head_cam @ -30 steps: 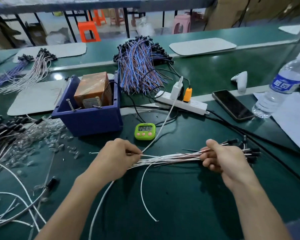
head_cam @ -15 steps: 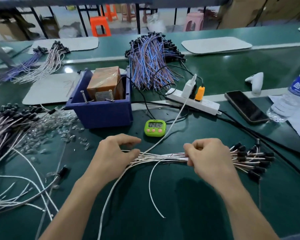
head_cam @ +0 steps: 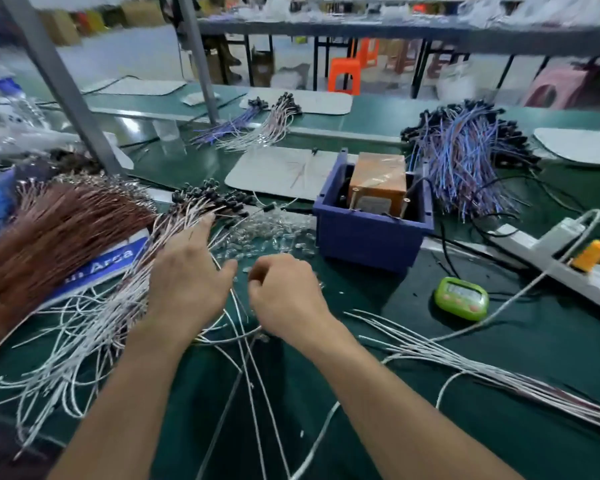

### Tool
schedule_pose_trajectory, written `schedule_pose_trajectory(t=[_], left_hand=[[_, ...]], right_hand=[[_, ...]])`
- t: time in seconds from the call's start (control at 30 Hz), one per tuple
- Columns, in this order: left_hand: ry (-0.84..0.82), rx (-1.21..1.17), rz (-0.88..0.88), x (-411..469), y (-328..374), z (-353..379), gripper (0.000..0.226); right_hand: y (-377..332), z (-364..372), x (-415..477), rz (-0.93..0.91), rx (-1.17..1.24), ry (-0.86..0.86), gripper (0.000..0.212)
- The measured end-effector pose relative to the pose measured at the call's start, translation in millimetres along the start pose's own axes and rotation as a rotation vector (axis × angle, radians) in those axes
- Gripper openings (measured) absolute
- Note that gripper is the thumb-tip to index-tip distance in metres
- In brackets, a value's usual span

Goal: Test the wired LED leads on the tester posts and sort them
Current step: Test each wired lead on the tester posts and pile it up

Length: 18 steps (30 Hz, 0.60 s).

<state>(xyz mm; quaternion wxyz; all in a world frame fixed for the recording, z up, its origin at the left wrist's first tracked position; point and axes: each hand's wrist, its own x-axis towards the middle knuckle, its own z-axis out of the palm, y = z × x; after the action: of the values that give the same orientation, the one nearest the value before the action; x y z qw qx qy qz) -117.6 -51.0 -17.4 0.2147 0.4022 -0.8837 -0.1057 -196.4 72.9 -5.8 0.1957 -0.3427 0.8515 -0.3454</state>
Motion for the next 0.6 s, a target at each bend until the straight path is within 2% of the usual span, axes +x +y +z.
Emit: schedule_pose_trajectory(t=[0.1, 0.27, 0.37, 0.47, 0.6], left_hand=[[-0.043, 0.081, -0.047, 17.3, -34.2, 8.2, 0.086], [-0.163, 0.134, -0.036, 29.5, -64.0, 24.6, 0.078], [-0.033, 0.112, -0.039, 28.9, -68.3, 30.9, 0.061], [0.094, 0.02, -0.079, 34.1, -71.0, 29.1, 0.048], [0.106, 0.025, -0.083, 41.3, -73.8, 27.0, 0.037]], right_hand=[[-20.5, 28.3, 26.7, -0.098, -0.033, -0.089, 0.036], [-37.9, 55.4, 69.9, -0.219, -0.158, -0.157, 0.069], [-39.3, 62.8, 87.8, -0.229, -0.254, -0.182, 0.077], [-38.1, 67.0, 95.9, -0.233, -0.313, -0.15, 0.064], [-36.8, 68.2, 98.4, -0.233, -0.412, -0.062, 0.035]])
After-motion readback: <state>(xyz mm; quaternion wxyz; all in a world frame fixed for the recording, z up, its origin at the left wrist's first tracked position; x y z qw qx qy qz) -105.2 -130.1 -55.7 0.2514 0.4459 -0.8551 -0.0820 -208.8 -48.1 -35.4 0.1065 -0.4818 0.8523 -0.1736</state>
